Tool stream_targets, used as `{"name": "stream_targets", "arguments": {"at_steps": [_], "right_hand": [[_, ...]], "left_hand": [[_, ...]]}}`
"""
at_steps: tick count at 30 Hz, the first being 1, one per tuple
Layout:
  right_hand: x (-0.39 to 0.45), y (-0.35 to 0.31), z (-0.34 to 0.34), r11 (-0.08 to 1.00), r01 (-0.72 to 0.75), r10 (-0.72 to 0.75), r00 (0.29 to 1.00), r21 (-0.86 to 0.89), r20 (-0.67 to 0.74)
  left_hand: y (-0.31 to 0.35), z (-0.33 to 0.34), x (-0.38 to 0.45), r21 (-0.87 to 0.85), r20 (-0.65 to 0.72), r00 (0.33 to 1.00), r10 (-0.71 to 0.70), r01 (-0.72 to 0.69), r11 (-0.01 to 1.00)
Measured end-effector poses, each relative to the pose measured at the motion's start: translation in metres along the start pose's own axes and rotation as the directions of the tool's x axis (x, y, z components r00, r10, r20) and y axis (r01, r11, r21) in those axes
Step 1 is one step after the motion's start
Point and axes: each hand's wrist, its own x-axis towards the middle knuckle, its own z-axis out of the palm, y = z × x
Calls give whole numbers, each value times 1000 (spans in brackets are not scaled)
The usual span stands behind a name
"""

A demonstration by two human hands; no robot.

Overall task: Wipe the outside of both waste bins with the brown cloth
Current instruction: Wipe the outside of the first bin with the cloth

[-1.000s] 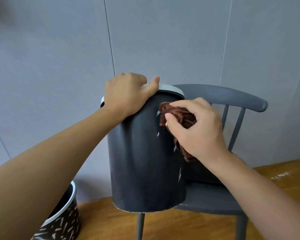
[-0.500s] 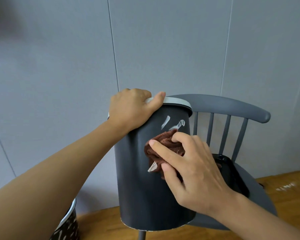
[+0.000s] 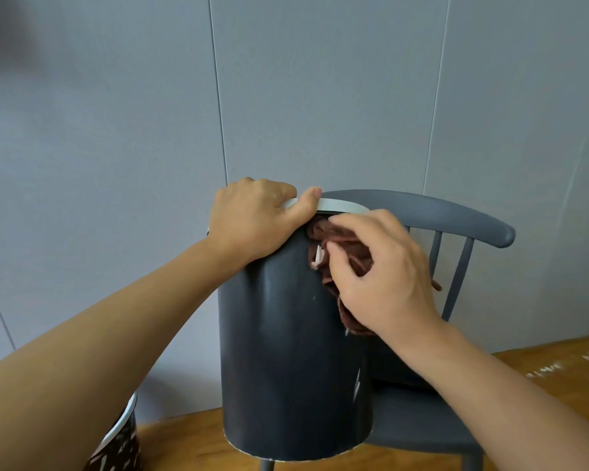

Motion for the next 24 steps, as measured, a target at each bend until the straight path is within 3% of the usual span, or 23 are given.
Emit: {"name": "stream_targets", "arguments": {"at_steps": [5,12,17,21,24], "right_hand": [[-48,-8,0,994,88,-78,988,-70,130],[-38,-9,0,988,147,-145,989,-56,39],[-3,-8,-6,998,40,-39,999,-47,26],[-31,-10,-15,967,246,-229,954,-69,195],[-28,-8,-22,968,249,-231,938,-39,260]], "left_hand": [[0,1,2,1,8,1000,-19,19,1000],[4,2,-1,-29,-10,999,31,-32,999],[0,3,-2,-66,-25,998,54,-56,996],[-1,3,-1,-52,-19,999,28,-29,998],[0,4,0,-38,-23,999,27,-28,999]]}}
